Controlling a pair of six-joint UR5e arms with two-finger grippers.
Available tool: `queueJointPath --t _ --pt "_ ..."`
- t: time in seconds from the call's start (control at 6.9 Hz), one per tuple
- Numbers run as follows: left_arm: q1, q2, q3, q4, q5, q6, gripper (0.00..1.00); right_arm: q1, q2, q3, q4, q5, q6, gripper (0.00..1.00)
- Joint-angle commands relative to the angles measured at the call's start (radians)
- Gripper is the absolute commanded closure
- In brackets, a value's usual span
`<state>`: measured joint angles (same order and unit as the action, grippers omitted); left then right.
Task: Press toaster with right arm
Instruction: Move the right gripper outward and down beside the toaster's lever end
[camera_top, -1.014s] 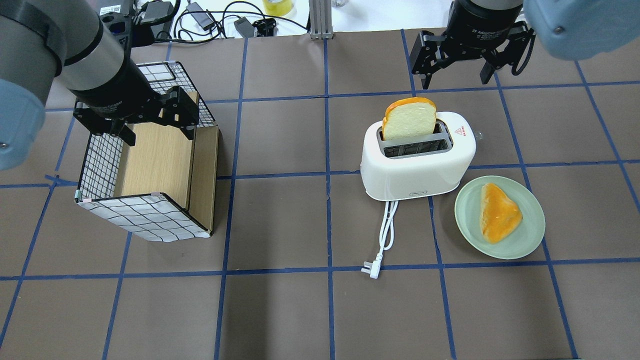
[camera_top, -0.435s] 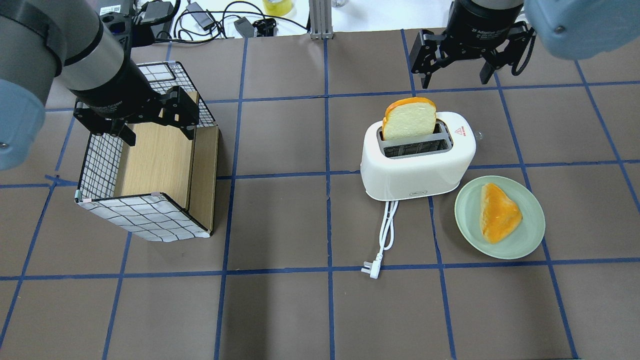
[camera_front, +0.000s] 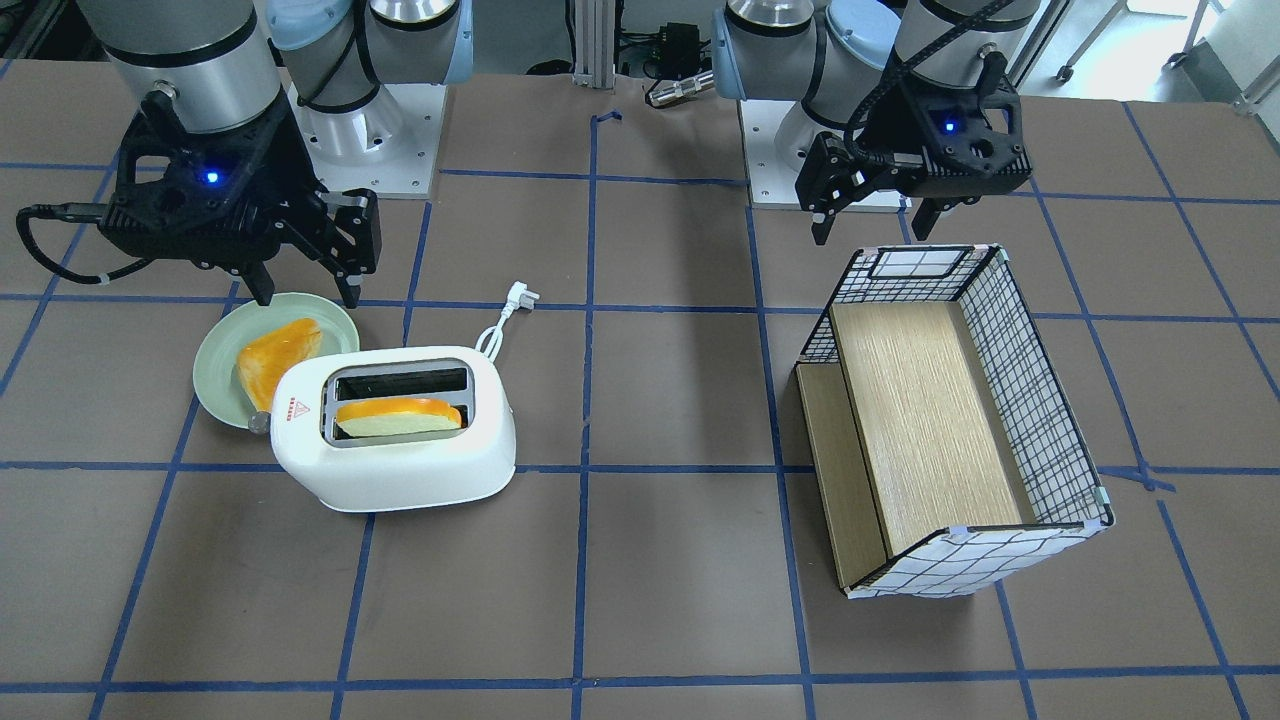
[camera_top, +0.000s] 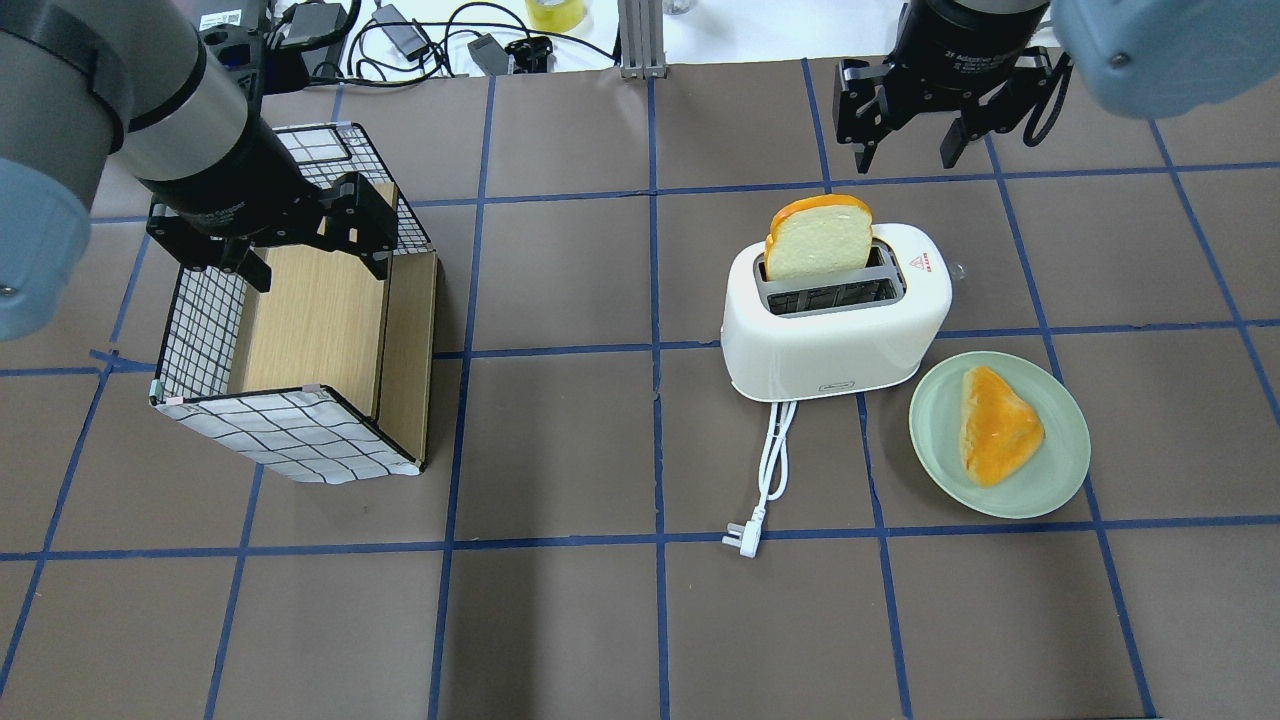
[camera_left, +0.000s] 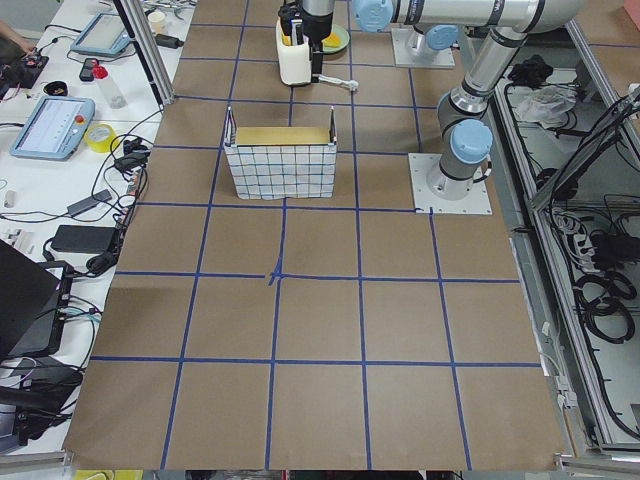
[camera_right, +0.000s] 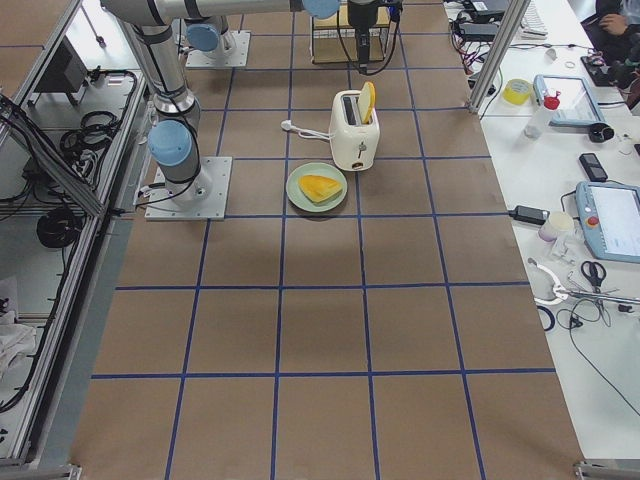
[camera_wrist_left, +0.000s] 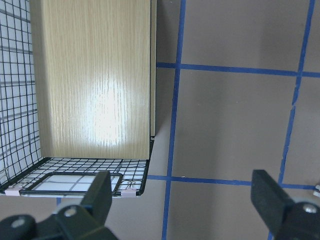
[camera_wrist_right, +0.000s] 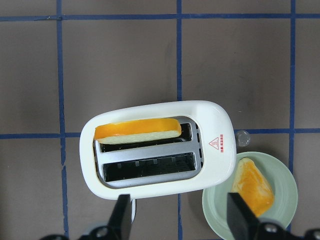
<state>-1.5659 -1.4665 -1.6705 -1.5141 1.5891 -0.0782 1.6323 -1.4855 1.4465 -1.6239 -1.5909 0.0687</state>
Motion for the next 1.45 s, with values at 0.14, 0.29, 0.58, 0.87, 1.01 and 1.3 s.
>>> queueJointPath --t 0.14,0.29,0.58,0.87,1.01,1.3 --pt "0.0 0.0 0.0 0.0 0.0 0.0 0.0 -0.111 0.001 -0.003 0.051 0.064 -0.016 1.0" --pt "0.0 0.0 0.0 0.0 0.0 0.0 0.0 -0.197 0.002 0.005 0.068 0.147 -0.056 1.0" --pt "0.0 0.0 0.0 0.0 0.0 0.0 0.0 -0.357 0.004 0.108 0.052 0.282 -0.238 1.0" --pt "0.0 0.0 0.0 0.0 0.0 0.0 0.0 -0.452 0.046 0.188 -0.023 0.463 -0.317 1.0" --pt "0.0 0.0 0.0 0.0 0.0 0.0 0.0 -0.468 0.094 0.222 -0.09 0.524 -0.32 1.0" --pt "0.0 0.0 0.0 0.0 0.0 0.0 0.0 -0.474 0.109 0.317 -0.212 0.56 -0.328 1.0"
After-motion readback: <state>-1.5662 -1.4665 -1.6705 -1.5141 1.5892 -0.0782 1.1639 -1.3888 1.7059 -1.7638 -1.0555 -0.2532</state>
